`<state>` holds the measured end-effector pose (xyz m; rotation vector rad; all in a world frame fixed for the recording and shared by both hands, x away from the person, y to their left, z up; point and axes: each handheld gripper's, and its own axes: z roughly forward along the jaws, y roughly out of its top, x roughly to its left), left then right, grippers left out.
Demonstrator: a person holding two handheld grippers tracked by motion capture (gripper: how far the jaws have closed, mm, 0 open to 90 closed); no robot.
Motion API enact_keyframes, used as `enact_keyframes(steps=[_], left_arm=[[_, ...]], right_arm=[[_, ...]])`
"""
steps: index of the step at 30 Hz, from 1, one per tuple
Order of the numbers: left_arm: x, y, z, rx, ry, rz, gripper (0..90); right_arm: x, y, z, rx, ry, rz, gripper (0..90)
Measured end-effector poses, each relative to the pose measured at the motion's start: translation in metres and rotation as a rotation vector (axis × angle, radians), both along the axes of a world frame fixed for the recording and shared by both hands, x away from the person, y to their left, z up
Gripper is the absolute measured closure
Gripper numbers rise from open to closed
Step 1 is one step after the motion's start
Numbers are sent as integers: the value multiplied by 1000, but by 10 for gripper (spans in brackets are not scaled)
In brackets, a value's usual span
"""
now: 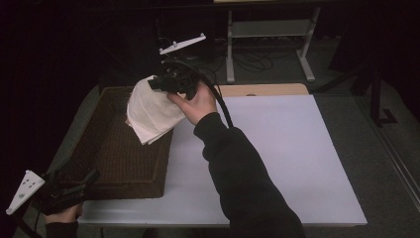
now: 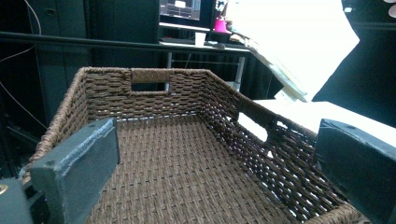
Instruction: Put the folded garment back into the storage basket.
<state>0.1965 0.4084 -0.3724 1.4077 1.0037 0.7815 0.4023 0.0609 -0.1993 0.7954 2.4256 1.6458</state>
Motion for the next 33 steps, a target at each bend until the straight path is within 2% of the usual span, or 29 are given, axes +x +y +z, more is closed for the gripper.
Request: enact_keyframes(steps=[25,33], left_arm=[[2,0,0,-4,1,-5,0],[2,1,0,-9,1,0,0]], right_arm=[[10,34,-12,9,13,44,852],[19,48,-24,60,34,46,852]])
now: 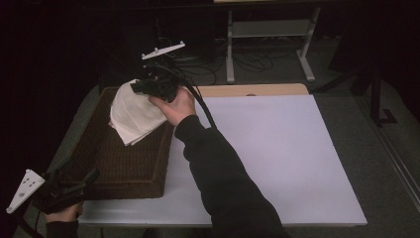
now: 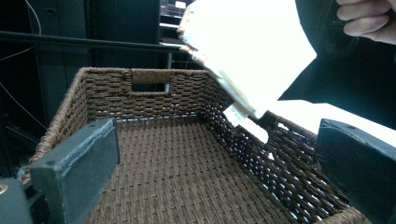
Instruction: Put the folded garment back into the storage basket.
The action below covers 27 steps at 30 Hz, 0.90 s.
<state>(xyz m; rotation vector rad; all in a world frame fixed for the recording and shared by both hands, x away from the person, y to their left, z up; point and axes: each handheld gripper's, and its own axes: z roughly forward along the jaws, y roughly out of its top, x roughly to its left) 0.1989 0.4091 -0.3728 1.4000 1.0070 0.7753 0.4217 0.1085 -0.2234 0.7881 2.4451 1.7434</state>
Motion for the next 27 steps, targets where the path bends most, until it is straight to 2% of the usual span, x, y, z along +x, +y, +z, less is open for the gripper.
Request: enact_keyframes(steps=[16,19,24,26,27], left_arm=[[1,1,0,0,-2,-3,0],[1,1,0,-1,-4,-4,0],[2,1,0,-8,-5,-6,0],[2,1,0,-5,-6,-9,0],[2,1,0,-4,-5,-9,0]], right_arm=[[9,35,-22,-23,29,41,852],[11,41,-25,-7,39,48,852],[19,49,-31,48,53,61,851],[24,52,-39,62,73,56,828],[28,55,-45,42,93,43,738]])
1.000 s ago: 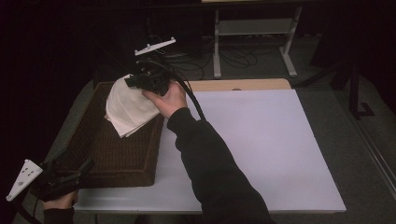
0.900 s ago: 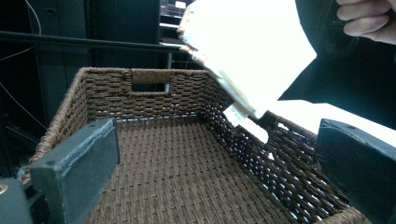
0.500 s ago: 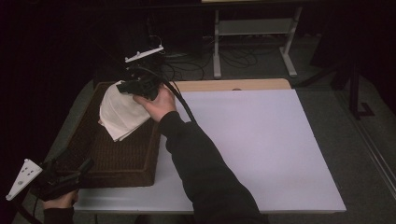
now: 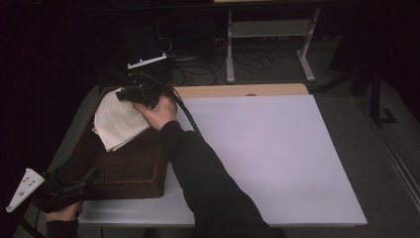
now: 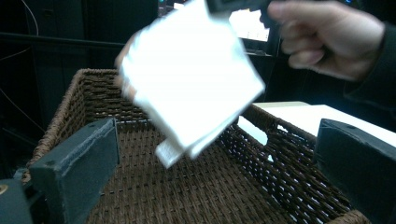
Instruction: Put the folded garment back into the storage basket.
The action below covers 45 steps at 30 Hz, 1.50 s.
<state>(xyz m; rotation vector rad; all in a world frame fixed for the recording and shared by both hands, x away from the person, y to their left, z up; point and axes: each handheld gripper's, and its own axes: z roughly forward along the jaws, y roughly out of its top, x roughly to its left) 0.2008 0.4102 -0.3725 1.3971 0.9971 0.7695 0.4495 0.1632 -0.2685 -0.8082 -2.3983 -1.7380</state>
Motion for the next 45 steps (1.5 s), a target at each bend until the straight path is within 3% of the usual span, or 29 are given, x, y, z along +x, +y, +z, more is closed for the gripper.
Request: enact_keyframes(steps=[3,10,17,19,22,32,45], left_arm=[[0,1,0,-3,0,4,0],[0,0,0,0,1,0,0],[1,-1,-1,8,5,-1,0],[1,-1,-1,8,7,-3,0],[1,-1,-1,6,5,-1,0],[1,-3,-1,13,9,-1,0],[3,-5,-1,25,11,-7,0]], right_arm=[[1,2,-14,-81,-7,-35,606],[0,-8,-31,-173,-15,-45,429],[1,-24,-30,-204,-23,-26,129],[0,-28,-29,-206,-22,-19,113],[-1,-33,-28,-211,-25,0,0],[-9,-64,-21,-220,-49,-27,0],[-13,-104,-21,-235,-43,-67,0]])
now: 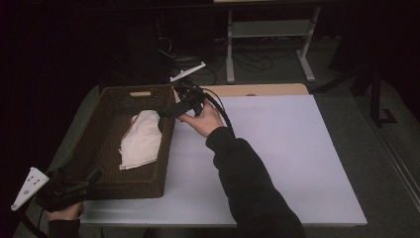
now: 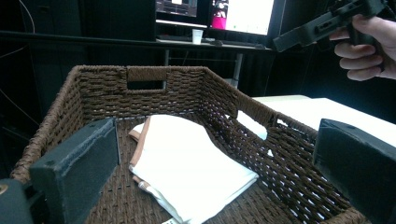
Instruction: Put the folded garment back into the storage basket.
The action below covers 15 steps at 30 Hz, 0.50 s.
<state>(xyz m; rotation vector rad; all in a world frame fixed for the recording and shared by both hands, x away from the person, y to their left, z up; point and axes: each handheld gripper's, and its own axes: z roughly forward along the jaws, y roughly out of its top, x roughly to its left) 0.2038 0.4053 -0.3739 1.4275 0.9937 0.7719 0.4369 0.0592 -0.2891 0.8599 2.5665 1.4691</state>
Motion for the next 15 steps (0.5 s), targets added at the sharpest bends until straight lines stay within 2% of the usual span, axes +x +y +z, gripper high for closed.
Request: enact_keyframes(steps=[15], left_arm=[[2,-3,0,10,3,-11,0]], right_arm=[[-9,-38,-5,-25,-3,-35,0]])
